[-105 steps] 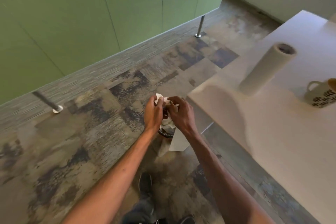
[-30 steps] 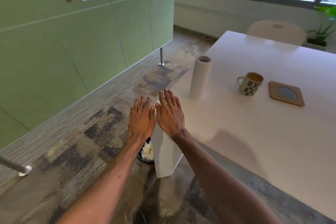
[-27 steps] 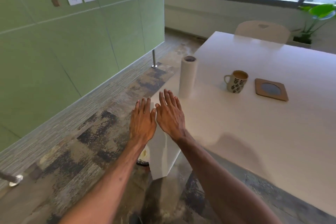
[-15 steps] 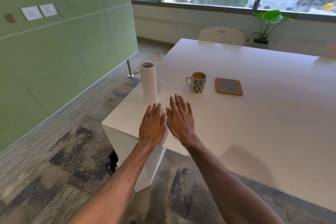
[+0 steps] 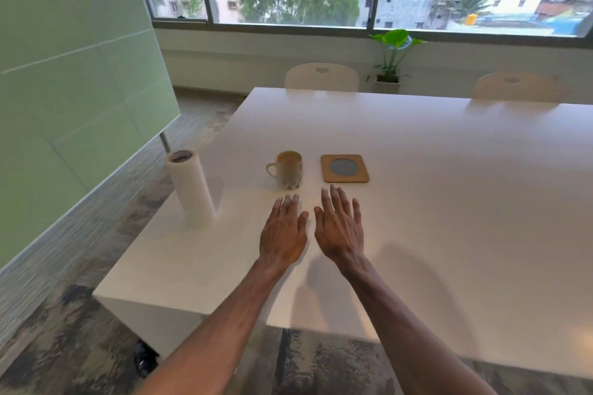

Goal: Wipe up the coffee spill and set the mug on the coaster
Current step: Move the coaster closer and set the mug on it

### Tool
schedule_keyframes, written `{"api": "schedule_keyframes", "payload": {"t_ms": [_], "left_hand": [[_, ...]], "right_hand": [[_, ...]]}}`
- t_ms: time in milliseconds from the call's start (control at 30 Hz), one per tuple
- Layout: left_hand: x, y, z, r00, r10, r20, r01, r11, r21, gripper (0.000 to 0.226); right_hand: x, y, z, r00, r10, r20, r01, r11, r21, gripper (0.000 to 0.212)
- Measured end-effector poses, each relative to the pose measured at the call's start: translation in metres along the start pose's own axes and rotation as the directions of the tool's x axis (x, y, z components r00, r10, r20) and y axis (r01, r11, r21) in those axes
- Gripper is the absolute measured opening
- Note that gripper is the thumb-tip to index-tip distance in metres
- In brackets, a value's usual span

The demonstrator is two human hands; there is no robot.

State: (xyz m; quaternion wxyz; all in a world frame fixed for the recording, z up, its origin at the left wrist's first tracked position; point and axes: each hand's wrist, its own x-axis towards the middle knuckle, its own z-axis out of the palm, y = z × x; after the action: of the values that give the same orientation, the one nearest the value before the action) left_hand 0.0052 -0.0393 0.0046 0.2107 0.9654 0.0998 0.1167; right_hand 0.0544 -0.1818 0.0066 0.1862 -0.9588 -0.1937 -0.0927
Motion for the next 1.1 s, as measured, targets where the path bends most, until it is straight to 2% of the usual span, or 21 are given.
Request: {"api": "schedule_keyframes", "payload": {"t_ms": [300,633,1100], "left_hand": [[0.093,0.017,0.022,0.993,0.117,0.030,-0.114,0.989,-0.089,0.059],[0.148,0.030,0.051,0.971,0.198,0.132,-0.182,0.976,-0.119,0.063],[0.220,0.055,0.089,0.980,0.042,0.196,-0.018,0.992,-0.125,0.067]], "right_hand": [[0.068,0.050,-0.003,0.984,0.172,-0.056,-0.174,0.984,-0.033,0.061],[0.114,0.082,-0.002,0.956,0.294,-0.022,-0.295,0.952,-0.082,0.060],[0.189,0.120,0.007,0.965,0.257,0.049,-0.250,0.961,-0.113,0.057]]}}
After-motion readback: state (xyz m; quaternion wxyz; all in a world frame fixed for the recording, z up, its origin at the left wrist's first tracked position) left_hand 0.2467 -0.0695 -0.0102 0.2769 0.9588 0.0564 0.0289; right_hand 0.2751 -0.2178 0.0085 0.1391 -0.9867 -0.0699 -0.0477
